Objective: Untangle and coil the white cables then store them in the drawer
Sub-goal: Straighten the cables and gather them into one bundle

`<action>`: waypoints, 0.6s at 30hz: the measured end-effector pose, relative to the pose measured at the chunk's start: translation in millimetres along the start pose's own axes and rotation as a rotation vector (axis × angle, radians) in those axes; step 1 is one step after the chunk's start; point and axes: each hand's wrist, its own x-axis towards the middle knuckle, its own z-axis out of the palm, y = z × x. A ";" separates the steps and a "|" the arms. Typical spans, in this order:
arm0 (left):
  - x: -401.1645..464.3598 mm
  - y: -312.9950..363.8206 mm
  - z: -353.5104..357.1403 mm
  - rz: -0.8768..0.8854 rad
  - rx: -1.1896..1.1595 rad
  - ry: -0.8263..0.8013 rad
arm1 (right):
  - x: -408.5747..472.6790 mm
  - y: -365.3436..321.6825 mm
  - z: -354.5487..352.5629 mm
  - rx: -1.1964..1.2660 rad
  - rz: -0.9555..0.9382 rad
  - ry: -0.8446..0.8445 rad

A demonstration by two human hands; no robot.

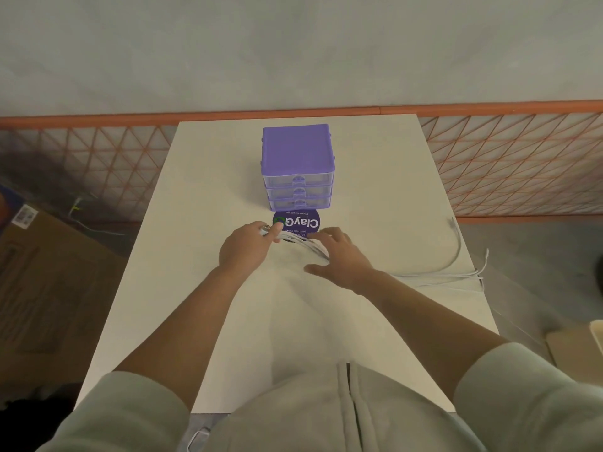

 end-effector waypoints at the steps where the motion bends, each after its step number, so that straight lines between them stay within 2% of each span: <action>1: 1.5 2.0 0.5 0.015 -0.007 -0.017 | 2.0 -3.7 -1.8 0.013 -0.014 0.005; 4: 4.8 7.5 0.6 0.051 -0.010 -0.031 | 7.6 -16.0 -5.7 0.077 -0.019 0.007; 7: 8.9 8.9 -0.7 0.062 0.038 -0.019 | 8.4 -22.3 -11.2 0.163 0.066 -0.010; 12: 18.7 2.9 -7.6 -0.001 0.165 0.020 | -1.5 -3.6 -36.1 -0.076 0.241 0.038; 18: 32.7 -7.8 -7.4 -0.056 0.222 0.028 | -18.5 62.2 -62.2 -0.322 0.453 0.111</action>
